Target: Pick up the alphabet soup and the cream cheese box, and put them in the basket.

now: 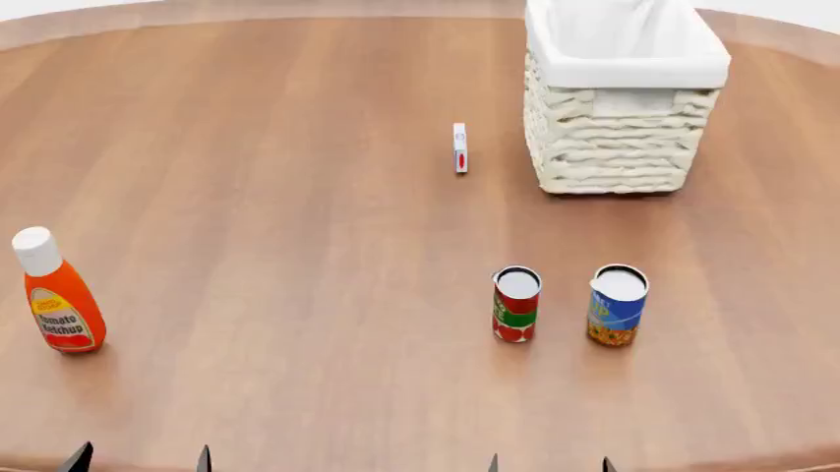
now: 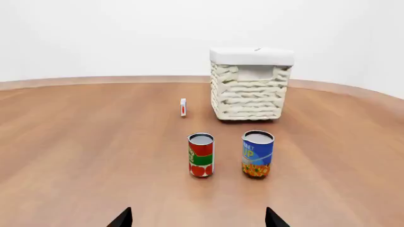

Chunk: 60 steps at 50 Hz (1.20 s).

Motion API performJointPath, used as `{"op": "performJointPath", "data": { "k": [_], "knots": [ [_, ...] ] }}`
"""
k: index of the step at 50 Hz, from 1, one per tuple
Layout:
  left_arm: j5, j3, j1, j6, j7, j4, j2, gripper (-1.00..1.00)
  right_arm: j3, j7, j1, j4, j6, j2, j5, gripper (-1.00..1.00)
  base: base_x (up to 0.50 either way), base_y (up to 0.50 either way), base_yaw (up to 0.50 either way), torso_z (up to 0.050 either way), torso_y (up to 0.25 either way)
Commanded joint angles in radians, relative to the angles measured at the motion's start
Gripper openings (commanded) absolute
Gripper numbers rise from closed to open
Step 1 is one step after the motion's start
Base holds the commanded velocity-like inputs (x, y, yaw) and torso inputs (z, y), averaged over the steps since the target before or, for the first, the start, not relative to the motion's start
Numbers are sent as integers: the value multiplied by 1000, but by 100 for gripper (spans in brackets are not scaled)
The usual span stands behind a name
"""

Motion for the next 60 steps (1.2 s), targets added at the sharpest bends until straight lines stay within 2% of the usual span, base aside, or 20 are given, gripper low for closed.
{"op": "performJointPath", "data": {
  "k": [1, 14, 21, 28, 36, 38, 44, 47, 60],
  "knots": [
    [-7, 3, -5, 6, 0, -11, -6, 100, -13, 13, 0, 0, 0, 9, 9, 100, 0, 0, 0, 0, 0],
    [-43, 59, 15, -25, -60, 76, -51, 100, -55, 56, -12, -68, 25, 52, 37, 100, 0, 0, 0, 0, 0],
    [-62, 59, 59, -35, -70, 257, -79, 100, -75, 77, -32, -237, 94, 75, 28, 100, 0, 0, 0, 0, 0],
    [-46, 48, 90, -98, -113, 471, -96, 100, -107, 102, -72, -502, 184, 101, -30, 100, 0, 0, 0, 0, 0],
    [-43, 40, 117, -140, -134, 667, -122, 100, -128, 127, -88, -664, 224, 122, -80, 100, 0, 0, 0, 0, 0],
    [-7, 49, 128, -125, -141, 714, -135, 100, -136, 135, -89, -755, 240, 127, -112, 100, 0, 0, 0, 0, 0],
    [-69, 21, 156, -103, -149, 842, -138, 100, -163, 136, -90, -897, 264, 142, -161, 100, 0, 0, 0, 0, 0],
    [-72, 15, 166, -78, -152, 887, -145, 100, -171, 153, -114, -889, 196, 146, -160, 100, 0, 0, 0, 0, 0],
    [-71, 15, 181, -49, -174, 906, -156, 100, -181, 164, -123, -921, 183, 164, -158, 100, 0, 0, 0, 0, 0]
  ]
}}
